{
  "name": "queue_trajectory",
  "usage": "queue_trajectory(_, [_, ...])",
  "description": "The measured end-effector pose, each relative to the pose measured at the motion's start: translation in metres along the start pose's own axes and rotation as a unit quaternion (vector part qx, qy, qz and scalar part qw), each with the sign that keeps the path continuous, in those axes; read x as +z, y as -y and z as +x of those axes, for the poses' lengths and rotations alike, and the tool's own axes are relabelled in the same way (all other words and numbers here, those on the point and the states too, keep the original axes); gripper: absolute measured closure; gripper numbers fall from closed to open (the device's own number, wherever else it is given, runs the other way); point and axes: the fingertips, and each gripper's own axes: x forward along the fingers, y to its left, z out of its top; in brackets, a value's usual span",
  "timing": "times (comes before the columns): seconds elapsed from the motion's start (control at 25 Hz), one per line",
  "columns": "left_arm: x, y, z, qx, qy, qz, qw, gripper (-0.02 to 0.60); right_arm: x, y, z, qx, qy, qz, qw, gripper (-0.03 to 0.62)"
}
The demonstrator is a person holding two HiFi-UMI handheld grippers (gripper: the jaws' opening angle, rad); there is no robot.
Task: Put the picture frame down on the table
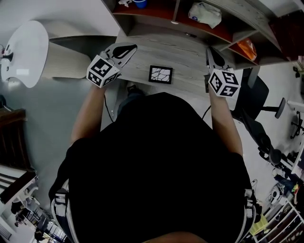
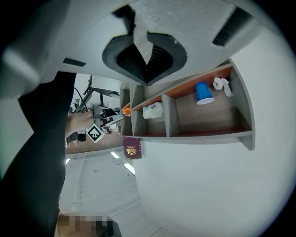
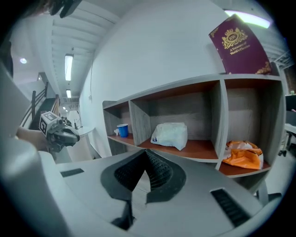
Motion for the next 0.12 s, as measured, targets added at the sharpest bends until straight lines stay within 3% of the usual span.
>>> queue_trajectory(0.12, [0.0082,0.0041,-0.0043,0.005,0.005,0.006,1.0,0.565,0.0024,0.0034,-0.0078,-0.001,0.004,0.002,1.0,0.588])
